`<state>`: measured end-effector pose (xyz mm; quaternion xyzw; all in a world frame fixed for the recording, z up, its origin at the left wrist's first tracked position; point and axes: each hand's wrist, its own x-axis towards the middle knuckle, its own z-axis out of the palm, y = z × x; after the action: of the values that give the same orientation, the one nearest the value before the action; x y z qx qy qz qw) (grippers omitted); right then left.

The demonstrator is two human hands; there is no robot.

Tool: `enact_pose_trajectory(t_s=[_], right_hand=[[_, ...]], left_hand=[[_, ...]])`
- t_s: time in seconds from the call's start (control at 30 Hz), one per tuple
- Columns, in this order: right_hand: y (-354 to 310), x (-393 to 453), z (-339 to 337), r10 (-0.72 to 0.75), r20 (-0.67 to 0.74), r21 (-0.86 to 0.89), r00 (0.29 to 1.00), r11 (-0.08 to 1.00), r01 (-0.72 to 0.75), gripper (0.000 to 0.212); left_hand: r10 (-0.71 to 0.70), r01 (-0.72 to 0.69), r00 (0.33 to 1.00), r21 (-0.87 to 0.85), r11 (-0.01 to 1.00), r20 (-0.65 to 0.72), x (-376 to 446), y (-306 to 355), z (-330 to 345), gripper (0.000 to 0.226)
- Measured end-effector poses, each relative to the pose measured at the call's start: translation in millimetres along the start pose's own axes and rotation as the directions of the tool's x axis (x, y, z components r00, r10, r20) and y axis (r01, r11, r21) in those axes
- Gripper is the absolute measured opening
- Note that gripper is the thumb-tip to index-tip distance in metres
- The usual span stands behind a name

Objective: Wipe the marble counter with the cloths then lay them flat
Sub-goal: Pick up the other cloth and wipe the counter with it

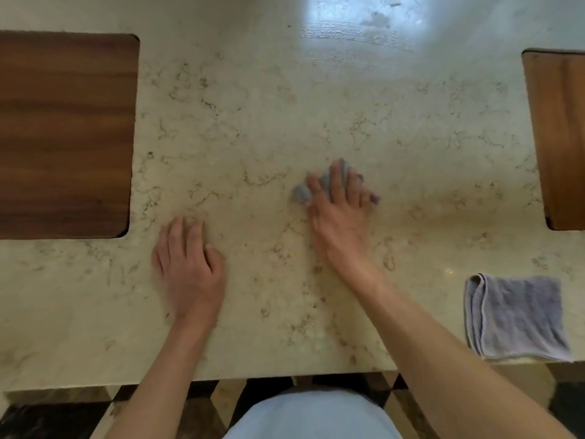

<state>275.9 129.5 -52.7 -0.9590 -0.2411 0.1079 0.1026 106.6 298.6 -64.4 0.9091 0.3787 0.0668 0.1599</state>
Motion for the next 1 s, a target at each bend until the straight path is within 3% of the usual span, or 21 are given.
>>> enact_pose_trajectory(t_s=[0.1, 0.17, 0.23, 0.27, 0.3, 0.4, 0.5, 0.57, 0.63, 0.7, 0.8, 0.83, 0.87, 0.9, 0.97, 1.0], right_hand=[[-73, -66, 32, -0.417, 0.062, 0.049, 0.907, 0.909, 0.414, 0.051], [-71, -99, 34, -0.599, 0.177, 0.059, 0.781, 0.799, 0.599, 0.049], [-41, -92, 26, -0.715, 0.247, 0.049, 0.654, 0.683, 0.729, 0.049], [-25, -75, 19, -0.716, 0.246, 0.030, 0.653, 0.679, 0.733, 0.050], [-11, -50, 13, -0.666, 0.236, 0.002, 0.707, 0.728, 0.686, 0.051], [10, 46, -6, -0.291, 0.109, -0.075, 0.950, 0.951, 0.300, 0.054], [-22, 112, -6, -0.113, -0.050, -0.098, 0.992, 0.989, 0.108, 0.060], [-66, 117, 6, -0.217, -0.085, -0.098, 0.973, 0.973, 0.208, 0.058], [-99, 80, 19, -0.509, -0.003, -0.124, 0.861, 0.854, 0.505, 0.055], [-103, 21, 30, -0.778, 0.132, -0.062, 0.615, 0.612, 0.788, 0.053], [-78, -28, 26, -0.930, 0.274, 0.114, 0.244, 0.283, 0.952, 0.052], [-72, -11, 25, -0.947, 0.280, 0.126, 0.160, 0.201, 0.971, 0.051], [-71, 17, 24, -0.951, 0.273, 0.086, 0.145, 0.175, 0.981, 0.050], [-74, 52, 23, -0.945, 0.245, 0.012, 0.218, 0.228, 0.974, 0.049], [-87, 130, 13, -0.856, 0.157, -0.121, 0.493, 0.479, 0.869, 0.052], [-97, 159, 6, -0.787, 0.152, -0.157, 0.598, 0.579, 0.800, 0.055]], left_hand=[[-0.010, 0.006, 0.999, -0.123, 0.992, -0.039, 3, -10, -1, 0.042], [-0.046, 0.031, 0.997, -0.212, 0.977, -0.068, 5, -17, -5, 0.041], [-0.070, 0.053, 0.994, -0.186, 0.981, -0.082, 5, -22, -8, 0.040], [-0.062, 0.049, 0.995, -0.155, 0.987, -0.083, 5, -24, -9, 0.041], [-0.047, 0.035, 0.995, -0.131, 0.991, -0.087, 5, -25, -8, 0.041], [-0.036, 0.024, 0.994, -0.113, 0.993, -0.102, 5, -26, -3, 0.040], [-0.047, 0.037, 0.993, -0.096, 0.995, -0.110, 4, -29, 1, 0.039], [-0.039, 0.027, 0.993, -0.106, 0.994, -0.115, 6, -29, 3, 0.038], [-0.044, 0.020, 0.990, -0.176, 0.984, -0.136, 6, -29, 0, 0.040], [-0.125, 0.078, 0.985, -0.336, 0.939, -0.120, 5, -30, -7, 0.046], [-0.127, 0.079, 0.987, -0.392, 0.916, -0.096, 4, -33, -13, 0.051], [-0.076, 0.040, 0.993, -0.346, 0.937, -0.093, 5, -34, -13, 0.052], [-0.029, 0.003, 0.996, -0.279, 0.960, -0.088, 6, -35, -10, 0.051], [0.006, -0.021, 0.997, -0.203, 0.979, -0.074, 7, -35, -7, 0.050], [0.035, -0.037, 0.999, -0.061, 0.997, -0.034, 6, -33, -5, 0.050], [0.025, -0.025, 1.000, -0.010, 1.000, -0.010, 2, -31, -6, 0.050]])
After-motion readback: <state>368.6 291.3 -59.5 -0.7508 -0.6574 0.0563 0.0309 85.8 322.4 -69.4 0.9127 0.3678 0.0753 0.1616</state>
